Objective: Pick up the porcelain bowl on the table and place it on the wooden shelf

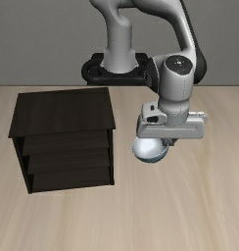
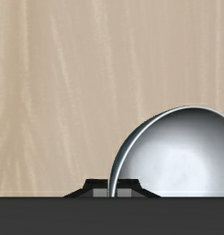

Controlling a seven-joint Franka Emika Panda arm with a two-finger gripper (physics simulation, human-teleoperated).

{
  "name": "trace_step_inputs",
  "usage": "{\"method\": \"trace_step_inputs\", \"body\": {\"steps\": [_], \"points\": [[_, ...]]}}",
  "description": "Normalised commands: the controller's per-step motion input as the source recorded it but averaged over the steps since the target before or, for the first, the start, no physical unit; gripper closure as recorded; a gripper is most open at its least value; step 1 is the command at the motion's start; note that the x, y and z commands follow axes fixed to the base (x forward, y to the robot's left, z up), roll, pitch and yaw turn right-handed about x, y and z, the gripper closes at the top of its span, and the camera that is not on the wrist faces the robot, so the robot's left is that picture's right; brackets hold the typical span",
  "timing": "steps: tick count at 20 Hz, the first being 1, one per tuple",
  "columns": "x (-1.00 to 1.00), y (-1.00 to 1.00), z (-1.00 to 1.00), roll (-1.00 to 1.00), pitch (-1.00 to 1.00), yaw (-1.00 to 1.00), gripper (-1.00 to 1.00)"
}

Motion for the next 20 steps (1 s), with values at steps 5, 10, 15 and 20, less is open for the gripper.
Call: {"method": "trace_step_inputs", "body": {"steps": [5, 10, 15, 20], "points": [[0.0, 0.0, 1.0, 0.0, 0.0, 0.0, 1.0], [0.0, 0.0, 1.0, 0.0, 0.0, 0.0, 1.0], [0.0, 0.0, 1.0, 0.0, 0.0, 0.0, 1.0], [0.0, 0.0, 1.0, 0.0, 0.0, 0.0, 1.0]]}}
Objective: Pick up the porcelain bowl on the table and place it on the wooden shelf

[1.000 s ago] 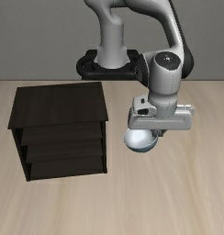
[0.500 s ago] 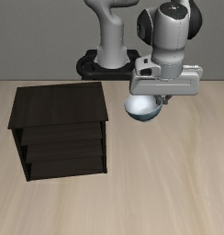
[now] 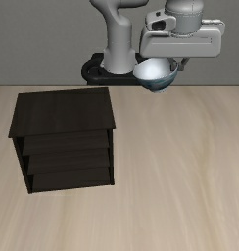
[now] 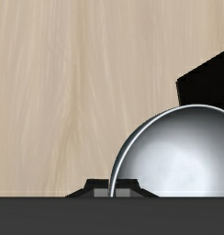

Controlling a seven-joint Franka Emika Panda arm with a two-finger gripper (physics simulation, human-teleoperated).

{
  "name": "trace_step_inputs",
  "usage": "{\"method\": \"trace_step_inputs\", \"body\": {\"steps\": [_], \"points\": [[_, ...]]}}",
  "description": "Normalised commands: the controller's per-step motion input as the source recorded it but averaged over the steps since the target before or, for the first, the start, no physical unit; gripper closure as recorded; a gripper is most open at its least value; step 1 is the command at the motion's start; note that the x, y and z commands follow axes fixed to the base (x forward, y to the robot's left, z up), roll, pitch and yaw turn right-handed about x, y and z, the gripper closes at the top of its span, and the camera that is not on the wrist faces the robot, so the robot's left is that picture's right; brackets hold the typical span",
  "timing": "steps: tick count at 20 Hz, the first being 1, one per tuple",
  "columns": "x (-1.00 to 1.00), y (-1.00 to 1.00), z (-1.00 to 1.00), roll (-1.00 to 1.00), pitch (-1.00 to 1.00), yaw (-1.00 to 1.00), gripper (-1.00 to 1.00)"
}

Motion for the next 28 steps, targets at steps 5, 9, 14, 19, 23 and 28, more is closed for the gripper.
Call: {"method": "trace_step_inputs", "body": {"steps": [5, 9, 14, 19, 23, 28], "points": [[0.0, -0.8, 0.2, 0.0, 0.0, 0.0, 1.0], [0.0, -1.0, 0.0, 0.0, 0.0, 0.0, 1.0], [0.0, -1.0, 0.0, 0.0, 0.0, 0.0, 1.0], [0.0, -1.0, 0.0, 0.0, 0.0, 0.0, 1.0], [0.75, -0.25, 0.0, 0.0, 0.0, 0.0, 1.0], [0.2, -0.4, -0.4, 0.0, 0.0, 0.0, 1.0]]}}
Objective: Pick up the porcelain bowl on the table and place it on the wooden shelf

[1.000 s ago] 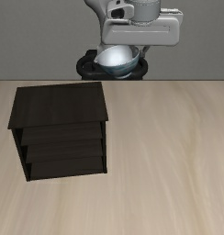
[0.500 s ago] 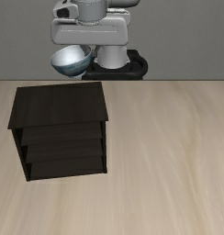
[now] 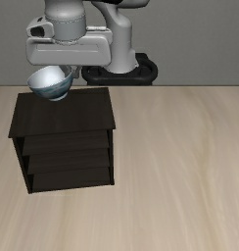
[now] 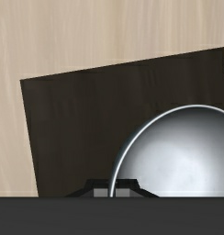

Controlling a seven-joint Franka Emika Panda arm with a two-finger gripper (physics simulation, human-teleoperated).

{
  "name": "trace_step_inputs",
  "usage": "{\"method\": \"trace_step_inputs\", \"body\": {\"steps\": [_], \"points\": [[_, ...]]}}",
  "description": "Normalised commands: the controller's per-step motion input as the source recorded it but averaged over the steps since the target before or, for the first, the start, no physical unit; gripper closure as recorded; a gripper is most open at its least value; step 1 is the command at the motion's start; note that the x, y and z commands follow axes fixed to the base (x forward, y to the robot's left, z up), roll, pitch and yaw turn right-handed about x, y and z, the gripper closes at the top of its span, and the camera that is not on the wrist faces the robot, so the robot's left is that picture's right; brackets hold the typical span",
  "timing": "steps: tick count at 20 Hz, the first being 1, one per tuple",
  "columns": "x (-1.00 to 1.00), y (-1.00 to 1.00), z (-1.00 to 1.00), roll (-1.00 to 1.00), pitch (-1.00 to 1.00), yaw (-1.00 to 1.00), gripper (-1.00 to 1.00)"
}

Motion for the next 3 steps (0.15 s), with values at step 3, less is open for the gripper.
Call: {"method": "trace_step_inputs", "body": {"steps": [3], "points": [[0.0, 0.0, -1.0, 0.0, 0.0, 0.0, 1.0]]}}
